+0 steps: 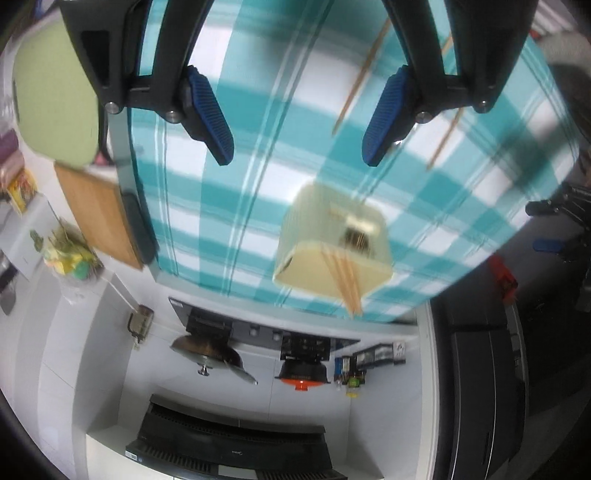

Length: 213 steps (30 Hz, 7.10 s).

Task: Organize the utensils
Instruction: 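Move both open tools back down toward the remaining chopsticks on the cloth, then close the left tool on a chopstick while the right tool grasps another chopstick, then lift both chopsticks and lower them into the cream holder, then open the left tool to release its chopstick while the right tool releases too, then move both open tools down toward the last spoons and chopstick on the cloth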

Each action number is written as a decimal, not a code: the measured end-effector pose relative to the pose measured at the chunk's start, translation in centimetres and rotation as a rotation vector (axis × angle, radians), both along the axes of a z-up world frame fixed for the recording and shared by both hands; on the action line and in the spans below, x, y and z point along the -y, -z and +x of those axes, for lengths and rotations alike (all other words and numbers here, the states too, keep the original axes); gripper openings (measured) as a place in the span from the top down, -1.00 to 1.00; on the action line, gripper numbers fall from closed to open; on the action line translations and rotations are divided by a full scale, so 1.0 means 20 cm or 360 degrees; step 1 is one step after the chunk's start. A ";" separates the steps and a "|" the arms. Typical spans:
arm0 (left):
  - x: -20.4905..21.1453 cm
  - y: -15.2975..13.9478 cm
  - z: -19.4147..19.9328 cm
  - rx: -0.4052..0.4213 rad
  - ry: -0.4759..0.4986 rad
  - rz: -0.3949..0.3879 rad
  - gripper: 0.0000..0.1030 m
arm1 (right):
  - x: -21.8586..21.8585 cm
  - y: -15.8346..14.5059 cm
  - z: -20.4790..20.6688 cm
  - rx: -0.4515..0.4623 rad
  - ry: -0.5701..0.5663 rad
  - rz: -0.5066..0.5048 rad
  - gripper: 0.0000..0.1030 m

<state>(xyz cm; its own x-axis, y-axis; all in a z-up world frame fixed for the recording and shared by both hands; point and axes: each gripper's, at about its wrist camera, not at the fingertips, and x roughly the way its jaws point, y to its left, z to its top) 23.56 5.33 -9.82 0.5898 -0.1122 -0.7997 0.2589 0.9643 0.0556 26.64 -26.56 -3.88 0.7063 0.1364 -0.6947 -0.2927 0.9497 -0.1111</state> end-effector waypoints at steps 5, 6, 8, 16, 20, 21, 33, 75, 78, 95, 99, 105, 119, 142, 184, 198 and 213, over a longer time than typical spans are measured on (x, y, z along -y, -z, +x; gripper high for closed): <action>0.04 0.21 -0.26 -0.0060 -0.0139 -0.0274 -0.72 | 0.03 0.35 -0.45 -0.0047 0.0208 0.0137 -0.43; 0.06 0.23 -0.28 -0.0065 -0.0161 -0.0313 -0.72 | 0.03 0.41 -0.51 -0.0055 0.0256 0.0174 -0.43; 0.10 0.27 -0.34 -0.0080 -0.0186 -0.0382 -0.72 | 0.03 0.51 -0.61 -0.0056 0.0362 0.0213 -0.43; 0.23 0.32 -0.42 -0.0057 -0.0165 -0.0346 -0.72 | -0.04 0.53 -0.70 -0.0032 0.0341 0.0186 -0.30; 0.27 0.33 -0.41 -0.0070 -0.0131 -0.0333 -0.72 | -0.10 0.56 -0.68 -0.0044 0.0294 0.0150 -0.17; 0.28 0.33 -0.40 -0.0065 -0.0122 -0.0319 -0.72 | -0.11 0.57 -0.67 -0.0051 0.0293 0.0151 -0.16; 0.32 0.36 -0.20 -0.0046 -0.0138 -0.0324 -0.72 | -0.14 0.60 -0.61 -0.0117 0.0276 0.0156 -0.16; 0.41 0.55 0.31 -0.0166 -0.0315 -0.0024 -0.71 | -0.23 0.72 -0.09 -0.0256 0.0137 0.0113 0.27; 0.37 0.54 0.26 -0.0138 -0.0283 0.0046 -0.74 | -0.24 0.79 -0.09 -0.0306 0.0127 0.0067 0.56; 0.25 0.53 0.33 -0.0377 -0.0011 0.0036 -0.37 | -0.15 0.76 -0.02 -0.0584 0.0090 0.0036 0.23; 0.29 0.52 0.42 -0.0429 0.0015 0.0027 -0.13 | -0.20 0.77 0.12 -0.0600 0.0047 -0.0043 0.23; 0.32 0.51 0.53 -0.0413 0.0016 -0.0019 0.92 | -0.27 0.77 0.37 -0.0616 0.0075 -0.0045 0.87; 0.11 -0.17 0.22 0.0177 -0.0045 -0.0391 0.92 | -0.19 0.12 0.15 -0.0127 0.0025 0.0379 0.89; 0.10 -0.49 0.01 0.0436 0.0020 -0.0610 0.93 | -0.25 -0.20 -0.24 0.0436 -0.0122 0.0476 0.89; 0.44 -0.43 1.24 0.0142 -0.0070 -0.0345 -0.23 | -0.19 -0.07 1.15 0.0155 -0.0035 0.0460 0.24; 0.20 -0.42 0.08 0.0167 0.0162 -0.0014 -0.73 | -0.16 -0.23 0.23 0.0179 -0.0208 0.0059 -0.06; 0.39 0.01 -0.42 0.0087 0.0089 -0.0292 -0.73 | -0.36 0.29 -0.56 0.0046 -0.0051 0.0162 -0.06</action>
<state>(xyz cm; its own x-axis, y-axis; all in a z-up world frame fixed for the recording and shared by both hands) 15.17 -2.52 -9.93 0.6207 -0.2873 -0.7295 0.3140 0.9437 -0.1044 15.41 -19.39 -9.71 0.7200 0.2283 -0.6553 -0.3212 0.9467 -0.0231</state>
